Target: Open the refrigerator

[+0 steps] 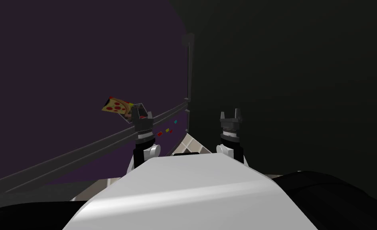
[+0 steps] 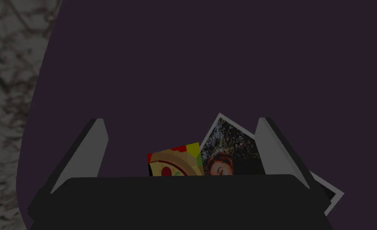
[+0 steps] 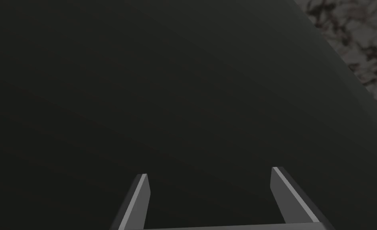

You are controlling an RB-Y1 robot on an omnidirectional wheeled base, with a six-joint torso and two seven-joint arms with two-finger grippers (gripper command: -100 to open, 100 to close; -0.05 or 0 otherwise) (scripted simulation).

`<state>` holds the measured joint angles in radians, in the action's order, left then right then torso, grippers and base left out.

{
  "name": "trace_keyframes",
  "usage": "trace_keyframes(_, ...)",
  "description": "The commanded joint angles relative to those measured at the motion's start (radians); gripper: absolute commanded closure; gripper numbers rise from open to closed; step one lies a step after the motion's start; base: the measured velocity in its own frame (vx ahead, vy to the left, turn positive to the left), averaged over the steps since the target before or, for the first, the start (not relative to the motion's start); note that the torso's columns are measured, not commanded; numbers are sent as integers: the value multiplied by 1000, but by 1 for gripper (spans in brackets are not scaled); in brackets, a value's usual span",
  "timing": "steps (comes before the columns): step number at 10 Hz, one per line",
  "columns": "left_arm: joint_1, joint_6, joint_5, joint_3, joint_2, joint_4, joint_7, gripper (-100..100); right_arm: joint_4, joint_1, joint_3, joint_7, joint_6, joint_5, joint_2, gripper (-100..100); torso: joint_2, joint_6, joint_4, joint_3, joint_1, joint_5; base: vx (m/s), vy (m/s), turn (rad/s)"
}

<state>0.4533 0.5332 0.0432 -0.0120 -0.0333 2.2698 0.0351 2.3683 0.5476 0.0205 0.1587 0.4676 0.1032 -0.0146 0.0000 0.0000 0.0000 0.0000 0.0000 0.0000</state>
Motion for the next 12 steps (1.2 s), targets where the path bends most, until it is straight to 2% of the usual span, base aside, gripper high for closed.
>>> trace_keyframes(1,0,0,0,0,0,0,0,0,0,0,0,0,0,0,0,0,40,0,41,-82,0,0,0,0,0)
trace_keyframes(9,0,0,0,0,0,0,0,0,0,0,0,0,0,0,0,0,618,0,617,-1234,0,0,0,0,0)
trace_keyframes(10,-5,-10,-1,-1,50,-1,-2,-100,0,0,0,0,0,0,0,0,691,0,691,-1382,0,0,11,-1,-19)
trace_keyframes(12,-15,-33,-3,-4,109,-5,-5,-100,0,0,0,0,0,0,0,0,734,0,734,-1471,0,0,18,-2,-32)
